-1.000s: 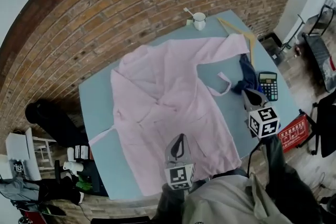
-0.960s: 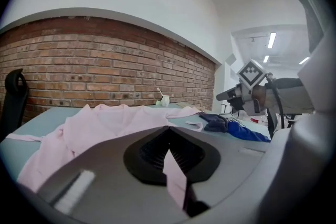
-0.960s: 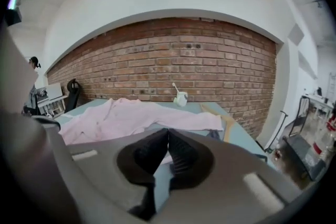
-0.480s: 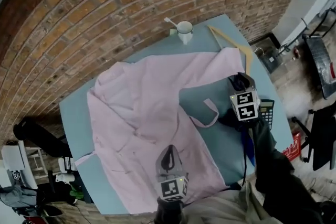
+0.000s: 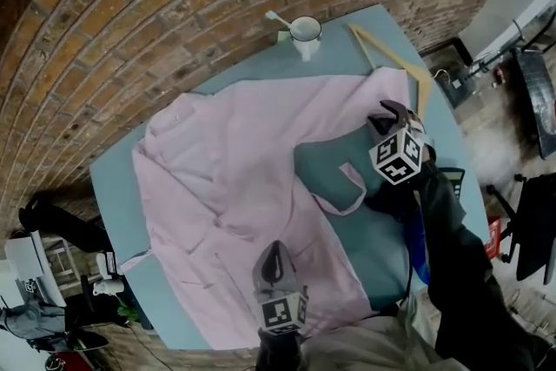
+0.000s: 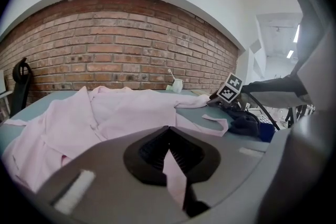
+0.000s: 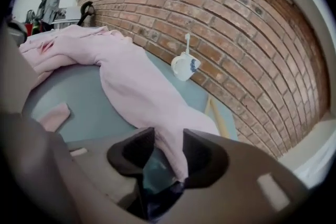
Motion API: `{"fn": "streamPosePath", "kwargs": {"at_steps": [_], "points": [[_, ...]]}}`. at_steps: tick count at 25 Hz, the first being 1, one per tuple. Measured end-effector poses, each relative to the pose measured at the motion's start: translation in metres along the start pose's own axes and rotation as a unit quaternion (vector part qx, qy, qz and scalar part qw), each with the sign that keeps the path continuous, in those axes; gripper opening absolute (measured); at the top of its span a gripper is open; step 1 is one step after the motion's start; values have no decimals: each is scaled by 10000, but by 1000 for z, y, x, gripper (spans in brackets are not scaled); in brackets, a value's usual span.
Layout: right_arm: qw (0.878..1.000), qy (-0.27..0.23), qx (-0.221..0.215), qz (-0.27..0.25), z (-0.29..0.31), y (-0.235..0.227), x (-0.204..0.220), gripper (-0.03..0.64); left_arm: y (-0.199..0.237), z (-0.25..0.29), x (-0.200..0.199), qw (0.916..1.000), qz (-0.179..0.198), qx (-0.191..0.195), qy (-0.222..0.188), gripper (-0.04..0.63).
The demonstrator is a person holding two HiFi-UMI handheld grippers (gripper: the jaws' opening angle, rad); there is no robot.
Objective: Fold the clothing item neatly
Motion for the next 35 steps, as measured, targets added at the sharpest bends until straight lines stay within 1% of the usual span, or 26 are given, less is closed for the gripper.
{"fn": "streamPosePath", "kwargs": {"at_steps": [1,2,3,5,7,9,11,12,16,19,20,21,22,23,25,26,27,28,29,30,31,32,33,34,35], "points": [[9997,24,-92,-228,3,2,-1,133,-1,-1,1,10000,6,-2,0,8],[9987,70,-142,-476,6,6,-2,50,-2,-2,2,10000,15,-4,5,8],[9972,145,-130,-721,8,9,-3,21,-2,-4,3,10000,19,-8,7,8],[9941,315,-30,-1034,8,12,-5,17,-3,-11,5,10000,1,-53,-23,8],[9952,257,188,-921,-3,7,-10,17,0,-19,3,9998,-63,-170,-85,8],[9956,-67,619,-696,-27,-3,-21,17,6,-28,2,9992,-224,-284,-176,8],[9912,-432,1003,-753,-55,-6,-39,17,15,-38,6,9981,-423,-356,-285,8],[9888,-578,1078,-856,-67,-2,-50,17,20,-44,8,9976,-486,-374,-331,8],[9797,-924,1012,-1462,-106,40,-99,17,39,-69,13,9960,-670,-371,-459,8],[9664,-1179,1058,-2024,-129,89,-143,17,57,-87,23,9948,-787,-290,-573,8],[9595,-1251,1089,-2276,-136,110,-158,17,63,-95,26,9945,-820,-255,-600,8],[9499,-1296,1147,-2603,-143,132,-173,17,70,-102,27,9941,-863,-216,-623,8],[9368,-1303,1233,-3003,-149,156,-188,17,77,-109,28,9936,-910,-176,-645,8],[9201,-1279,1325,-3456,-153,180,-201,17,85,-116,29,9932,-949,-137,-667,8],[8802,-1251,1415,-4354,-158,231,-221,18,101,-130,34,9924,-997,-70,-717,8],[8620,-1274,1386,-4707,-157,256,-228,18,108,-137,37,9920,-1021,-46,-740,8],[8474,-1287,1321,-4979,-155,279,-232,20,115,-142,39,9917,-1042,-30,-756,8],[8374,-1256,1210,-5180,-152,300,-233,25,121,-148,42,9915,-1058,-16,-762,8],[8332,-1175,1022,-5306,-149,320,-230,48,128,-153,45,9913,-1069,1,-767,8],[8357,-1070,748,-5335,-146,337,-225,116,134,-158,47,9911,-1077,19,-776,8],[8433,-977,445,-5266,-146,351,-219,159,140,-163,49,9910,-1087,38,-786,8],[8533,-931,215,-5126,-148,362,-214,175,145,-169,51,9908,-1097,54,-788,8],[8648,-936,90,-4933,-153,368,-209,183,152,-175,54,9908,-1111,65,-775,8],[8783,-983,23,-4678,-160,370,-204,184,158,-181,58,9908,-1128,64,-747,8],[8952,-1051,-56,-4331,-168,370,-198,186,165,-187,64,9909,-1148,49,-704,8]]}}
Point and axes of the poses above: the fingertips, and each gripper's own axes: z forward along the fingers, y to its left, x out of its underside, the point moved 8 cm from there along -z, backward along the fingers, and after that the axes turned 4 degrees about y, right-handed, at the moved point
